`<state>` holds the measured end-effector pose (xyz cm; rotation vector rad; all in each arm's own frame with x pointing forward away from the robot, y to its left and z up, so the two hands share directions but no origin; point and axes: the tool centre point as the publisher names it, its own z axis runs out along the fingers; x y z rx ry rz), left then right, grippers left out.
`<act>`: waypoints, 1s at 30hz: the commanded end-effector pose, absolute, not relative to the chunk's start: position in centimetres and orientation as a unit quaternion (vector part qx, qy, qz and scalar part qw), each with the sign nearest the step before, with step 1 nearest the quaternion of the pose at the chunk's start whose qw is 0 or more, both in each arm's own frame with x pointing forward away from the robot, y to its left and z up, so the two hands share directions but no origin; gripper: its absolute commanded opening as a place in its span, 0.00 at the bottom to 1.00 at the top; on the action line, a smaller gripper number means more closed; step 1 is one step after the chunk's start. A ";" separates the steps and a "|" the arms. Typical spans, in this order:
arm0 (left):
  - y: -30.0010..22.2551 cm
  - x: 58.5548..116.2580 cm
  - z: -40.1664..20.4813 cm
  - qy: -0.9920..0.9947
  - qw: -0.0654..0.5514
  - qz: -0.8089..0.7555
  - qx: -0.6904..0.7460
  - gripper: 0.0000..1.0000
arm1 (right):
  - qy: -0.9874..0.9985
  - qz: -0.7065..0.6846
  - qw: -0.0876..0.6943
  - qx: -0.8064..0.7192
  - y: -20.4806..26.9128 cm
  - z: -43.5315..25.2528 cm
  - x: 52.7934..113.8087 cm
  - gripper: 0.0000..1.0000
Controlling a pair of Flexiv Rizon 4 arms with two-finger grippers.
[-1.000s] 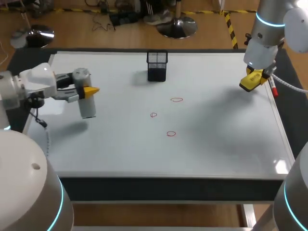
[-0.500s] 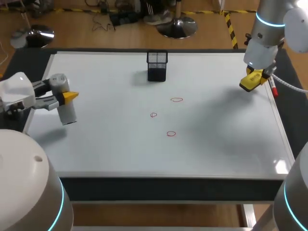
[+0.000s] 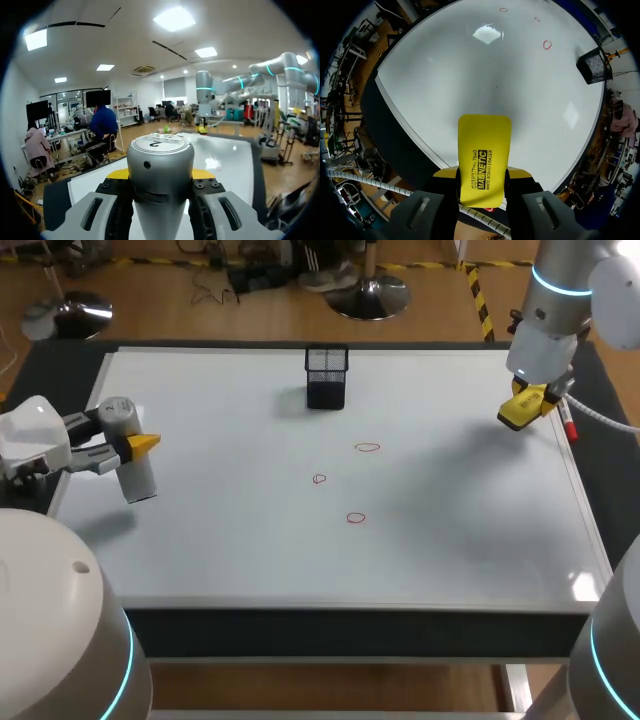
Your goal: Pick up the inspection probe, press it on each red-marked spot on the whiteboard one by one, put down the probe, pick up the eraser, and wipe off all the red marks.
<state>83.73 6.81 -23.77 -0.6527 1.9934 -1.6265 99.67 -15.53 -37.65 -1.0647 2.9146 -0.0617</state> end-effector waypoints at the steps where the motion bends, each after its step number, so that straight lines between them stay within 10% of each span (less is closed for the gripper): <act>1: 6.8 83.7 -23.7 0.728 0.243 -0.595 -0.239 0.00 | 0.934 -0.041 0.022 -0.355 -14.2 -36.8 99.3 0.00; 30: 6.8 83.7 -23.7 0.728 0.243 -0.595 -0.239 0.00 | 0.795 -0.054 0.047 -0.603 7.3 -35.6 87.8 0.00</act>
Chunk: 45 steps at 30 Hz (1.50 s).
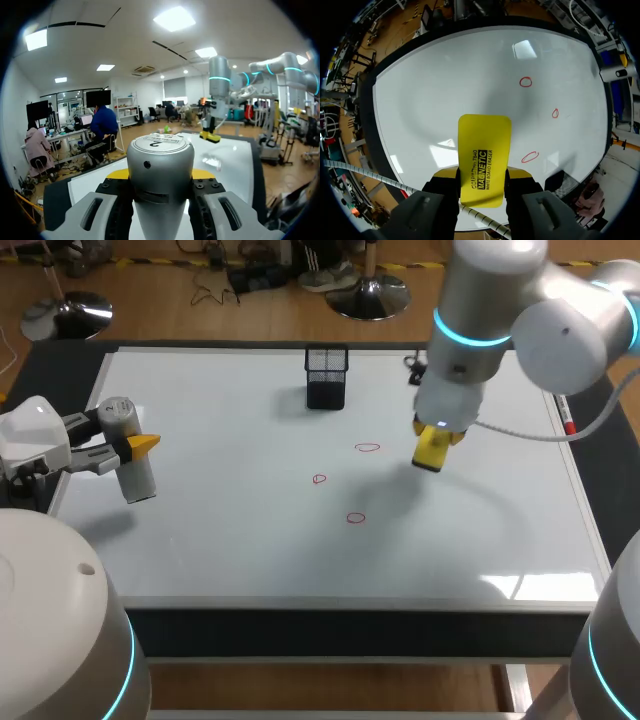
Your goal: Pick up the inspection probe, press it on each red-marked spot on the whiteboard one by one, put down the probe, pick up the eraser, and wipe off all the red marks.
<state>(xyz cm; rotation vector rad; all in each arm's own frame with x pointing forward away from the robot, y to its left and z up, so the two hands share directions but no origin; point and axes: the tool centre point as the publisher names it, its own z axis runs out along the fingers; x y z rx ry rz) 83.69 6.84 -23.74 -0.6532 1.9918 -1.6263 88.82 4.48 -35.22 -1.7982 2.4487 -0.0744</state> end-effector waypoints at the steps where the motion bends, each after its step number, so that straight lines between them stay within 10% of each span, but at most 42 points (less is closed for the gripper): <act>1: 6.8 83.7 -23.7 0.728 0.243 -0.595 -0.239 0.00 | 0.789 -0.051 0.044 -0.611 8.0 -35.8 87.5 0.00; 26: 6.8 83.7 -23.7 0.728 0.243 -0.595 -0.239 0.00 | 0.685 -0.016 0.008 -0.728 23.5 -40.4 86.0 0.00; 45: 6.8 83.7 -23.7 0.728 0.243 -0.595 -0.239 0.00 | 0.689 -0.004 0.012 -0.725 25.5 -42.2 88.6 0.00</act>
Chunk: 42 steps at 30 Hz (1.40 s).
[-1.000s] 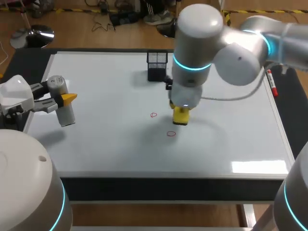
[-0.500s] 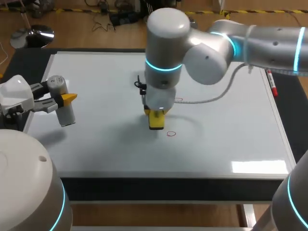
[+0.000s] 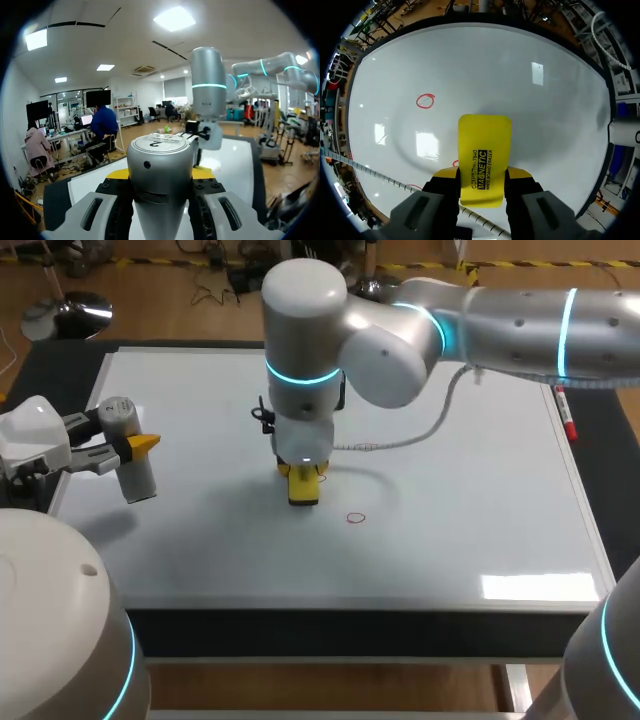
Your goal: Pick up the inspection probe, press it on each red-marked spot on the whiteboard one by one, put down the probe, pick up the eraser, and wipe off all the red marks.
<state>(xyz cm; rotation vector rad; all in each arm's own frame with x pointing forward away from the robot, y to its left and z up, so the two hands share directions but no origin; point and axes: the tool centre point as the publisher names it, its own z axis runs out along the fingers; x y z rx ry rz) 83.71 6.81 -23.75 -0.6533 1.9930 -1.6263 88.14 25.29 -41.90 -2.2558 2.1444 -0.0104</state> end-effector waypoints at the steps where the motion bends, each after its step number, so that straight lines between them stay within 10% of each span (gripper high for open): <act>1: 6.8 83.7 -23.7 0.728 0.243 -0.595 -0.239 0.00 | 0.688 -0.005 0.013 -0.725 25.5 -42.3 88.7 0.00; 42: 6.8 83.7 -23.7 0.728 0.243 -0.595 -0.239 0.00 | 0.724 -0.001 0.022 -0.690 17.3 -40.9 91.1 0.00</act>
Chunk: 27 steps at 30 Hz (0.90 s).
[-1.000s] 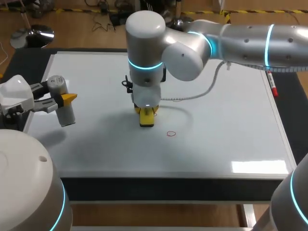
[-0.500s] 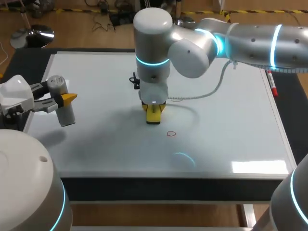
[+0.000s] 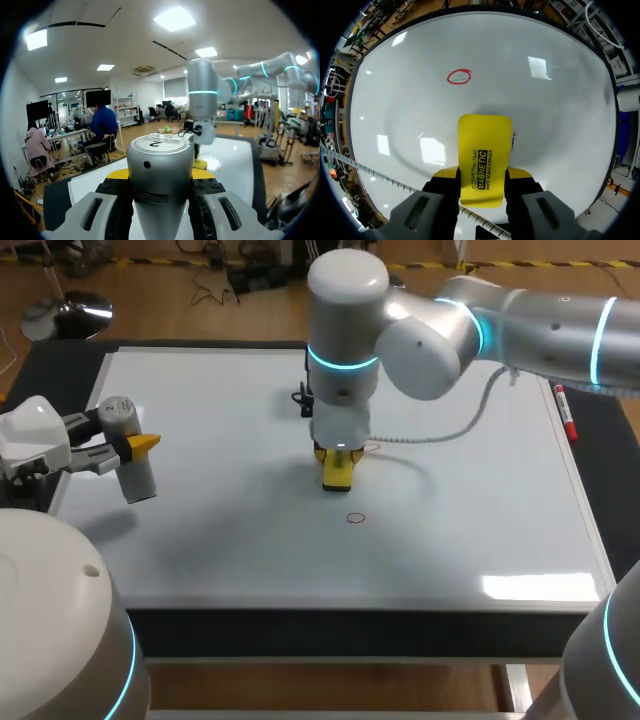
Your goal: Pick up the inspection probe, press it on each red-marked spot on the whiteboard one by one, put down the probe, pick up the eraser, and wipe off all the red marks.
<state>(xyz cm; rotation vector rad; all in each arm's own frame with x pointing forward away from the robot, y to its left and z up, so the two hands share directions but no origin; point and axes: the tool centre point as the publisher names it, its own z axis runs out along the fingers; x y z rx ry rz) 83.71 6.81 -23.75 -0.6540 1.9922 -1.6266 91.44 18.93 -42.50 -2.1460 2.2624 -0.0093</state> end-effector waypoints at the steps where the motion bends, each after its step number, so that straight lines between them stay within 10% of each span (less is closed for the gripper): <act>1: 6.8 83.7 -23.7 0.728 0.243 -0.595 -0.239 0.00 | 0.725 0.001 0.025 -0.688 16.9 -40.6 91.2 0.00; 27: 6.8 83.7 -23.7 0.728 0.243 -0.595 -0.239 0.00 | 0.846 -0.002 0.046 -0.531 -0.7 -38.0 95.0 0.00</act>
